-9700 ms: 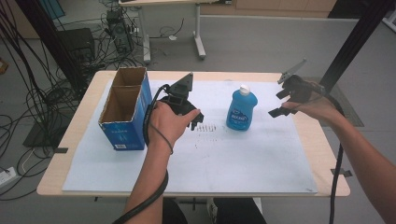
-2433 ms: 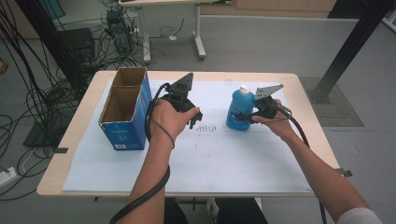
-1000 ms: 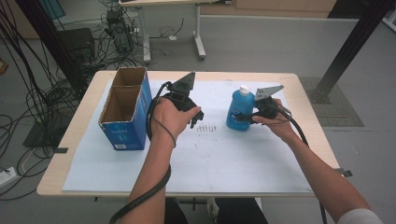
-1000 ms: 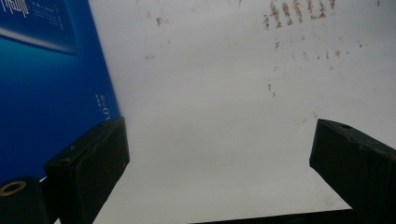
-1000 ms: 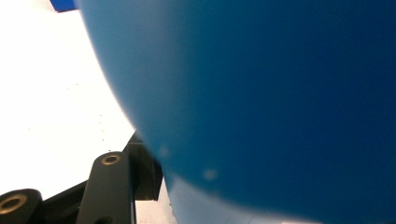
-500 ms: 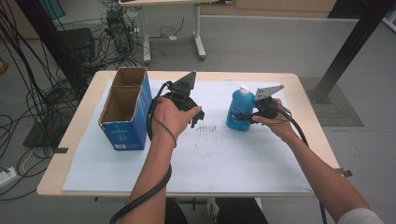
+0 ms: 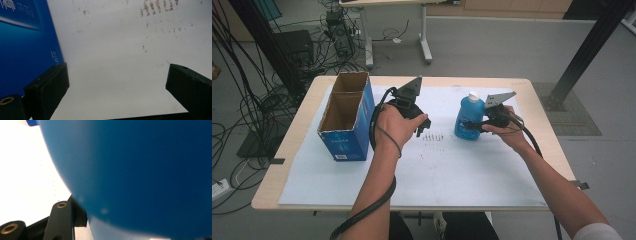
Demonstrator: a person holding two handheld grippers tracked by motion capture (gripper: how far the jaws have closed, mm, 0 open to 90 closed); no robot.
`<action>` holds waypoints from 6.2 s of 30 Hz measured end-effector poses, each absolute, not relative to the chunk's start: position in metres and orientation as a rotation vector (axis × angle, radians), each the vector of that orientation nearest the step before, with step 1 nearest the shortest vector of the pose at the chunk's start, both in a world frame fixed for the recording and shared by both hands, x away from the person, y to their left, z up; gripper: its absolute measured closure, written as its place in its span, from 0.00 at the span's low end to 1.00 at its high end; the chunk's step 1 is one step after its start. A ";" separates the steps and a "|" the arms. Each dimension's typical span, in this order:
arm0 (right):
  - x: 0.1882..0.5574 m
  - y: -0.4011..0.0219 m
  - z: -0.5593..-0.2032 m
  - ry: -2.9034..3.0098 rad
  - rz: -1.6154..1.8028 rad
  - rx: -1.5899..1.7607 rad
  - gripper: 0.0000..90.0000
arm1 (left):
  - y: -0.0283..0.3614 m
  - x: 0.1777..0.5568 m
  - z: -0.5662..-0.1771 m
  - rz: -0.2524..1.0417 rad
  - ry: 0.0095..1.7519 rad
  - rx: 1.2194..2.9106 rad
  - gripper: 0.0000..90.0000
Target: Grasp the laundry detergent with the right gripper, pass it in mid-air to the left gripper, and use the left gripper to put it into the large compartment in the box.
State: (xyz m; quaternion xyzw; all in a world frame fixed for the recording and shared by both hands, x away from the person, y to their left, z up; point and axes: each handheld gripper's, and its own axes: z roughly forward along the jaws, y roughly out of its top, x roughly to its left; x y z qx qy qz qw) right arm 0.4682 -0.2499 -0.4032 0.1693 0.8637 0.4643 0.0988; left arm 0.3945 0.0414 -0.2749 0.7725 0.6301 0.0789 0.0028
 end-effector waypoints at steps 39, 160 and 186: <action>0.466 -0.248 -0.402 2.551 1.359 0.530 0.50 | 0.044 0.395 -0.268 0.257 1.953 2.424 0.05; 0.414 -0.060 -0.316 2.806 1.478 0.093 0.49 | 0.061 0.396 -0.134 0.130 0.590 3.042 0.07; 0.403 -0.061 -0.295 2.766 1.575 -0.021 0.49 | 0.051 0.394 -0.154 0.045 0.513 3.108 0.08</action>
